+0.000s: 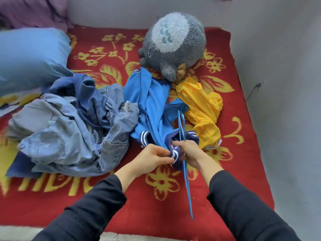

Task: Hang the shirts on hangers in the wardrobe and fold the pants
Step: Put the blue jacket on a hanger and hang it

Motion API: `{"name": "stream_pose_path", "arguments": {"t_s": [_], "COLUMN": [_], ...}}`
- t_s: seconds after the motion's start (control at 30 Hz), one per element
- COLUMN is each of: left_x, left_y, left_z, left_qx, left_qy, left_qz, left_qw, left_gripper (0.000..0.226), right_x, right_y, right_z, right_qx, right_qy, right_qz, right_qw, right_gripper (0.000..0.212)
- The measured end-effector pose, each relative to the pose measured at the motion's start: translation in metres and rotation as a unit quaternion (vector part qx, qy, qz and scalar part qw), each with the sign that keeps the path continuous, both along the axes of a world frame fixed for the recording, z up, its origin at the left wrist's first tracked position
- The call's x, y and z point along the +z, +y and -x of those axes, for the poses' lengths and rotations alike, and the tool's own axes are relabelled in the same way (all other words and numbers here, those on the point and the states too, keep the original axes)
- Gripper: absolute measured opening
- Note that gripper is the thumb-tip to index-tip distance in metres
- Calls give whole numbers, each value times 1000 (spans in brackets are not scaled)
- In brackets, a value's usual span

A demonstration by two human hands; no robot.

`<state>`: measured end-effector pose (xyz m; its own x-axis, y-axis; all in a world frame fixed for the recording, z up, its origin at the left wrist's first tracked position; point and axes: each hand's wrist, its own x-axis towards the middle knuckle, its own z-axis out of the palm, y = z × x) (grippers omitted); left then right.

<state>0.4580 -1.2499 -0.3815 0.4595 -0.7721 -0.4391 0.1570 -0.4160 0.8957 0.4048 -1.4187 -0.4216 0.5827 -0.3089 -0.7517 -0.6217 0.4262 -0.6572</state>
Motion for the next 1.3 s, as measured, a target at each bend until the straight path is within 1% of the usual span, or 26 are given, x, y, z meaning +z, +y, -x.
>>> {"name": "stream_pose_path", "arguments": {"t_s": [0.1,0.17,0.2,0.27,0.33,0.4,0.47,0.53,0.6,0.67,0.73,0.8,0.87,0.93,0.97,1.0,1.07,1.1,1.17,1.3], "left_x": [27,47,58,77,99,121,146,172,196,218,235,240,232,212,198,184,159,148,137,145], "left_y": [5,5,3,-7,-16,-27,-40,-52,-64,-73,-79,-81,-79,-74,-71,-69,-63,-61,-60,-62], "left_z": [-6,-19,-26,-43,-59,-73,-82,-85,-81,-76,-72,-71,-71,-65,-61,-56,-46,-44,-48,-69], "left_qx": [-13,-17,-10,49,110,102,71,40,34,57,65,70,66,14,-22,-51,-74,-74,-69,-50], "left_qy": [19,3,-33,-155,-287,-376,-423,-434,-421,-381,-330,-324,-346,-359,-362,-360,-352,-366,-402,-425], "left_qz": [-1,-5,-7,-7,-8,15,46,75,109,162,209,209,177,140,118,99,73,61,30,-28], "left_qw": [1000,1000,999,987,952,921,902,897,900,909,918,920,919,923,924,926,930,926,912,903], "left_gripper": [9,20,25,29,30,39,45,50,55,56,57,59,61,68,66,59,30,18,12,18], "right_x": [42,76,92,124,157,195,238,288,335,374,393,390,360,316,292,271,241,232,219,201], "right_y": [-11,-18,-23,-30,-36,-41,-47,-52,-55,-57,-59,-59,-56,-52,-50,-49,-49,-49,-53,-60], "right_z": [-1,-4,-6,-11,-15,-17,-20,-23,-25,-28,-31,-30,-29,-27,-26,-24,-18,-14,-4,10], "right_qx": [-38,-54,-60,-62,-53,-33,-9,6,24,46,54,42,48,58,56,49,28,19,2,-65], "right_qy": [-45,-81,-97,-123,-152,-186,-223,-261,-291,-321,-331,-301,-251,-192,-165,-143,-110,-95,-76,-71], "right_qz": [21,30,39,66,83,97,116,136,160,167,183,202,192,157,135,110,79,82,105,155], "right_qw": [998,995,993,988,983,977,968,956,943,931,924,931,948,967,976,982,990,992,992,983], "right_gripper": [29,33,34,33,32,34,39,40,37,32,20,15,19,18,16,16,21,23,23,13]}}
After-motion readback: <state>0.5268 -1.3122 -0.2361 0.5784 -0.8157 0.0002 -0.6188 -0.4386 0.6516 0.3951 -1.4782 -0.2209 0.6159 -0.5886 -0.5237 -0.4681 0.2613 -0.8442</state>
